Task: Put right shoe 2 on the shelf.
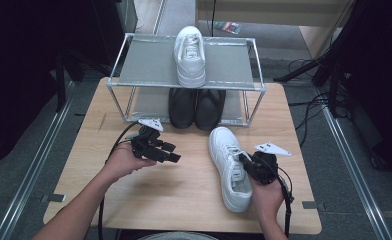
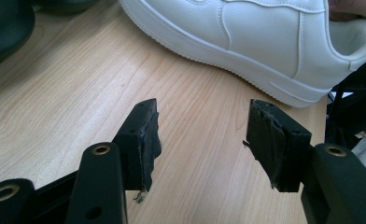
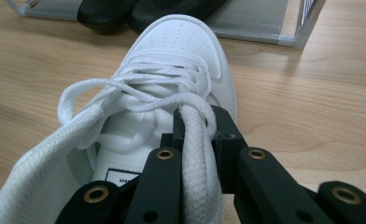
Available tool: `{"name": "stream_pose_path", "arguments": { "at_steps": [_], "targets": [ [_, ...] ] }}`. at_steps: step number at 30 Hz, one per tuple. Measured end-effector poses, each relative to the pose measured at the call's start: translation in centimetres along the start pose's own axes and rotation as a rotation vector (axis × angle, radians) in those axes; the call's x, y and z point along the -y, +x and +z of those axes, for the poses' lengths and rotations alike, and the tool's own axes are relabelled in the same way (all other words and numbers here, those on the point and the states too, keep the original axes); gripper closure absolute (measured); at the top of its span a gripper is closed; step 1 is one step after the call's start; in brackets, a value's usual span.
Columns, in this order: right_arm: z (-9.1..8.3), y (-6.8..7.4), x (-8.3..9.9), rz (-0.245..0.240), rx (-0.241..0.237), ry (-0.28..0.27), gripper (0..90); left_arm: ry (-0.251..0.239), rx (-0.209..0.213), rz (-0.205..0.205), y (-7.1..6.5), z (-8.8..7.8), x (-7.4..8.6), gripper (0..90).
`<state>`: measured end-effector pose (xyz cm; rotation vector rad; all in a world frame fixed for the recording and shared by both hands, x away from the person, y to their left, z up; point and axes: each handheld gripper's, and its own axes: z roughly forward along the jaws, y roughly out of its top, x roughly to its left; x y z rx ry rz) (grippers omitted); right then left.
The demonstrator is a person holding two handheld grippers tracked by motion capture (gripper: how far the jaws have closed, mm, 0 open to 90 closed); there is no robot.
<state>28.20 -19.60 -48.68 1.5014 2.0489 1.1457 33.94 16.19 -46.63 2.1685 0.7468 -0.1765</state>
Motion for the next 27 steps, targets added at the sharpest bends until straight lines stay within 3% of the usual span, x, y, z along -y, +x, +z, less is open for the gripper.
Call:
{"name": "stream_pose_path", "arguments": {
  "at_steps": [4,7,9,15,21,27],
  "targets": [
    [-1.2,-0.7,-0.5,0.036,-0.009,-0.001,84.7,-0.011,0.001,-0.004,0.3,-0.3,0.0,43.6],
    [-2.7,-1.1,-1.5,0.025,-0.044,-0.005,84.8,-0.007,0.000,-0.011,0.5,-0.3,-0.1,43.5],
    [-3.4,-1.3,-2.4,-0.005,-0.080,-0.002,84.8,-0.007,0.002,-0.014,0.6,-0.3,-0.1,43.4],
    [-3.8,-2.1,-4.2,-0.159,-0.180,0.014,84.8,-0.007,-0.011,-0.018,0.6,-0.5,0.1,42.5],
    [-3.5,-2.7,-6.0,-0.288,-0.368,0.070,84.6,-0.008,-0.016,-0.005,0.6,-0.8,0.4,42.4],
    [-3.6,-2.6,-7.9,-0.397,-0.509,0.104,84.6,-0.020,-0.020,-0.005,0.6,-1.3,0.9,42.4]
  ]
}}
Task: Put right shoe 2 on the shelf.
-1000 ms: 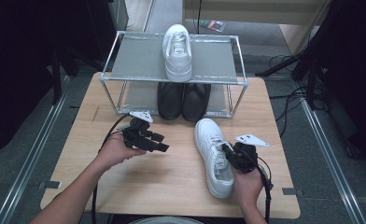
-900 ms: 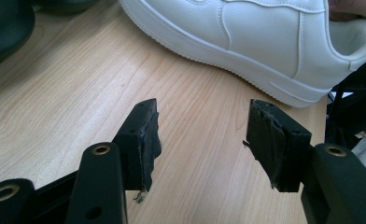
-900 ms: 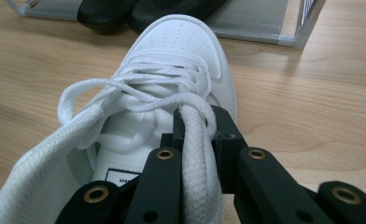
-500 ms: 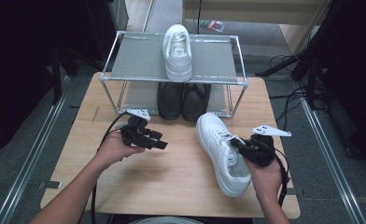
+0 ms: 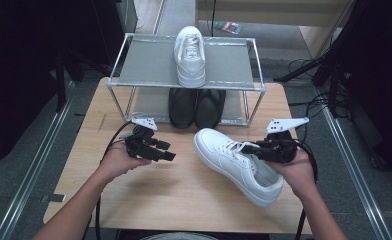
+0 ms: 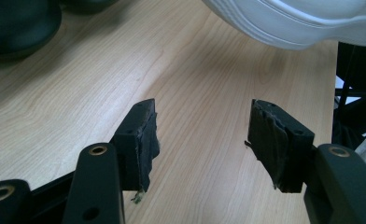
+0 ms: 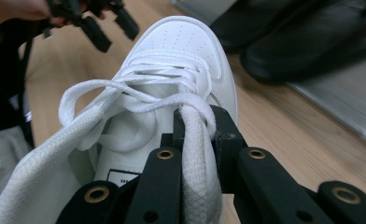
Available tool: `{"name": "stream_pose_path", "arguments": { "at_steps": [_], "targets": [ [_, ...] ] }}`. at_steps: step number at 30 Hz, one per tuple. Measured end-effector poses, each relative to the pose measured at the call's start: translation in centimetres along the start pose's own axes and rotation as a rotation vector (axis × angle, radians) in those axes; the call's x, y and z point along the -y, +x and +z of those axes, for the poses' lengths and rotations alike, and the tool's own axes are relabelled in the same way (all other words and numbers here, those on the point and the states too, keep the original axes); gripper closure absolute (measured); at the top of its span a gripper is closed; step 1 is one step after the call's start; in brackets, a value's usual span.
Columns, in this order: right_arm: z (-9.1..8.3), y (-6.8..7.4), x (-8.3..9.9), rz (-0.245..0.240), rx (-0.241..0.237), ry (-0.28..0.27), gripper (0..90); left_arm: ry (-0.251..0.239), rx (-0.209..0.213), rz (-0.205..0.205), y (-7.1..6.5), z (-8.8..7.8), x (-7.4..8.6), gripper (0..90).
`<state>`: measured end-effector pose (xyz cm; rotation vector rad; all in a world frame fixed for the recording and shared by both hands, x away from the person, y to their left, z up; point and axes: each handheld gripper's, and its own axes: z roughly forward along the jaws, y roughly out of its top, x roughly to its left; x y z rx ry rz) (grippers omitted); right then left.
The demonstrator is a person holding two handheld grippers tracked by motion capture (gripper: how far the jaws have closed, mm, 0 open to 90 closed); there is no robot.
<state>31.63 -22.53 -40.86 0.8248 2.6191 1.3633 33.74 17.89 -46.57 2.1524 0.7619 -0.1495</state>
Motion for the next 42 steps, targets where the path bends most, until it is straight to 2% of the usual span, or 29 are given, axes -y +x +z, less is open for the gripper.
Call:
{"name": "stream_pose_path", "arguments": {
  "at_steps": [3,6,10,18,22,25,27,30,34,36,39,42],
  "targets": [
    [-0.1,-0.5,-1.0,-0.021,-0.050,0.030,84.4,-0.006,-0.014,0.007,-0.1,-0.5,0.3,42.4],
    [-0.7,-1.2,-2.1,-0.019,-0.098,0.057,84.4,-0.018,-0.020,0.000,0.0,-1.0,0.7,42.4],
    [-1.9,-1.9,-3.6,-0.041,-0.102,0.056,84.3,-0.025,-0.024,-0.009,0.1,-1.3,1.1,42.4],
    [-4.5,-3.1,-7.2,-0.061,-0.063,0.038,84.0,-0.020,-0.032,-0.001,0.0,-1.4,1.4,42.4],
    [-5.6,-3.7,-8.7,-0.044,-0.026,0.011,83.9,-0.040,0.002,0.000,-0.1,-1.6,1.3,42.5],
    [-6.2,-4.0,-9.7,-0.020,0.003,-0.004,83.9,-0.053,0.005,0.005,-0.3,-1.7,1.2,42.4],
    [-6.6,-4.4,-10.3,-0.002,0.022,-0.013,84.0,-0.043,0.003,0.006,-0.3,-1.6,1.2,42.4],
    [-7.3,-4.9,-11.2,0.036,0.066,-0.039,83.9,-0.018,-0.027,0.019,-0.4,-1.3,1.3,42.3],
    [-8.0,-5.7,-12.5,0.080,0.143,-0.050,83.9,0.007,-0.026,0.027,-0.4,-1.0,1.4,42.1],
    [-8.1,-6.1,-13.2,0.108,0.188,-0.054,83.7,0.008,-0.025,0.027,-0.4,-0.9,1.4,42.2],
    [-7.9,-7.0,-14.4,0.183,0.255,-0.080,83.7,0.008,-0.023,0.030,-0.4,-0.9,1.3,42.1],
    [-7.3,-7.8,-15.4,0.245,0.299,-0.106,83.7,0.011,-0.021,0.033,-0.5,-0.9,1.3,42.1]
  ]
}}
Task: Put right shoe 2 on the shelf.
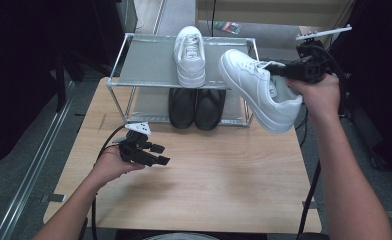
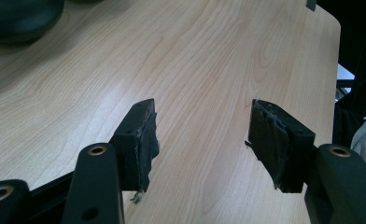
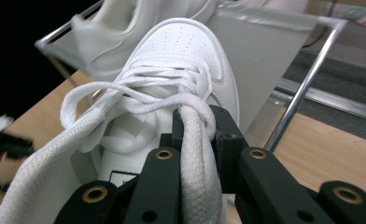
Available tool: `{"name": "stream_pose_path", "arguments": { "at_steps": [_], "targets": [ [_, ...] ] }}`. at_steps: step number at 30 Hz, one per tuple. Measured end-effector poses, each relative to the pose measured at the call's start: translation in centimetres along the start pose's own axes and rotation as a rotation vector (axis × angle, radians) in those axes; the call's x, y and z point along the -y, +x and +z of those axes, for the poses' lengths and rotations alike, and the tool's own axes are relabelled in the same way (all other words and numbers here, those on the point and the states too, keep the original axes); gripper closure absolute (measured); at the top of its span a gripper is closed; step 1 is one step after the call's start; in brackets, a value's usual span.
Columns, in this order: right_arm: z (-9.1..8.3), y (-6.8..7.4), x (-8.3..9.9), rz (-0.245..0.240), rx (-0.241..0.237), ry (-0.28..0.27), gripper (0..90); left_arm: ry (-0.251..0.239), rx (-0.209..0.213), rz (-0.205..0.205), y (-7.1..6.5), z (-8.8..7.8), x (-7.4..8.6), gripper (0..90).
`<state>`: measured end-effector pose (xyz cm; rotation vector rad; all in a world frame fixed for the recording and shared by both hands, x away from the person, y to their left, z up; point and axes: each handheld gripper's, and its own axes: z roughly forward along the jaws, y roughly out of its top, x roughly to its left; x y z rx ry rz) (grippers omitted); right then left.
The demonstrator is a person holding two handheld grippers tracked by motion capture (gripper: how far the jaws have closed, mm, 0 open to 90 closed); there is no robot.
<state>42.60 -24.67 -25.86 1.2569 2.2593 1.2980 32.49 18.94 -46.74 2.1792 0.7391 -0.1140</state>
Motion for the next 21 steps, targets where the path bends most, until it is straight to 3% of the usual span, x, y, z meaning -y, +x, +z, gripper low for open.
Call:
{"name": "stream_pose_path", "arguments": {
  "at_steps": [8,12,18,21],
  "targets": [
    [4.4,0.5,-3.0,0.100,0.128,-0.032,83.7,0.004,0.009,0.010,-0.3,0.1,0.2,42.2],
    [6.7,0.5,-4.0,0.150,0.161,-0.049,83.7,0.006,0.006,0.017,-0.5,-0.1,0.5,42.3],
    [9.5,0.2,-5.4,0.191,0.224,-0.046,83.5,-0.003,0.022,0.004,-1.1,-0.4,1.2,42.3],
    [10.8,0.2,-6.1,0.195,0.280,-0.036,83.5,-0.015,0.024,0.016,-1.8,-0.7,1.4,42.3]
  ]
}}
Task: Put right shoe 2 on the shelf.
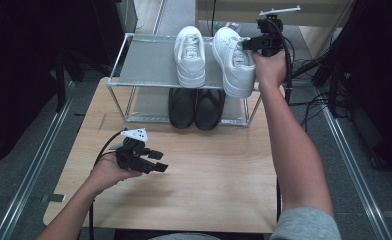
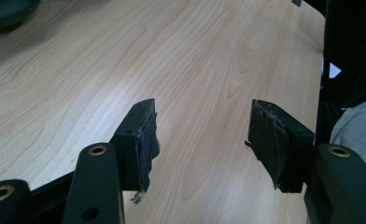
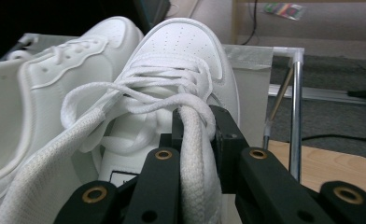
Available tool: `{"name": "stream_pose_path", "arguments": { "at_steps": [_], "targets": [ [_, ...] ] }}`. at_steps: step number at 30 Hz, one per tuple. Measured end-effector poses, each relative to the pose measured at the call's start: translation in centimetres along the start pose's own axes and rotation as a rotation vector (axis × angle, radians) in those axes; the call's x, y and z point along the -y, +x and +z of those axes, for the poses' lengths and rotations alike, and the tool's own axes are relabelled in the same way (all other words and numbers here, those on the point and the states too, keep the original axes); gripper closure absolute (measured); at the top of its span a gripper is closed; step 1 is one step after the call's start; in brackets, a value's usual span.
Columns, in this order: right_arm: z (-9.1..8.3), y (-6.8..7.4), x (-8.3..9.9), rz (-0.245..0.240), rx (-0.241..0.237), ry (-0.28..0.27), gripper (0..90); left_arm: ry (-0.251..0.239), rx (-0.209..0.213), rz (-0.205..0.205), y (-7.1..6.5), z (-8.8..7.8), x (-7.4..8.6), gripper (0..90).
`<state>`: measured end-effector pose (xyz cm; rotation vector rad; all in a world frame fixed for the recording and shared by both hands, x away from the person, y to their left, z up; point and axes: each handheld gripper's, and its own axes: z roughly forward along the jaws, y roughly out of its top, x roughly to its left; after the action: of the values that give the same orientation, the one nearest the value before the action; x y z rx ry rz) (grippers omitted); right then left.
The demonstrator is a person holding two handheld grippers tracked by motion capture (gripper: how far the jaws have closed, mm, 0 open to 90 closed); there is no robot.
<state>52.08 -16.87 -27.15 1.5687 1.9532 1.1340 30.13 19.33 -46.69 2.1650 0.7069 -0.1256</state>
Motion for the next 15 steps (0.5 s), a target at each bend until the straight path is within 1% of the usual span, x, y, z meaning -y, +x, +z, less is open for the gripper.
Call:
{"name": "stream_pose_path", "arguments": {
  "at_steps": [1,3,6,8,13,14,15],
  "targets": [
    [0.5,0.2,-0.2,-0.004,0.021,0.002,83.2,-0.002,0.000,0.002,-0.1,0.0,0.0,42.3],
    [1.0,0.5,-0.5,-0.004,0.038,0.008,82.9,-0.004,-0.002,0.006,-0.4,-0.1,0.2,42.3],
    [2.0,0.9,-0.8,0.002,0.041,0.020,83.1,0.001,0.001,0.006,-0.6,-0.1,0.3,42.3],
    [2.6,1.1,-0.9,0.016,0.037,0.022,83.0,-0.001,0.000,0.007,-0.6,-0.2,0.4,42.4],
    [3.8,2.0,-1.3,0.033,0.078,0.023,82.7,0.002,0.005,0.006,-0.6,-0.1,0.4,42.5],
    [3.9,2.1,-1.3,0.032,0.085,0.027,82.7,0.001,0.003,0.007,-0.6,-0.1,0.4,42.5],
    [4.1,2.2,-1.4,0.041,0.090,0.034,82.7,0.003,0.004,0.008,-0.6,-0.1,0.4,42.5]
  ]
}}
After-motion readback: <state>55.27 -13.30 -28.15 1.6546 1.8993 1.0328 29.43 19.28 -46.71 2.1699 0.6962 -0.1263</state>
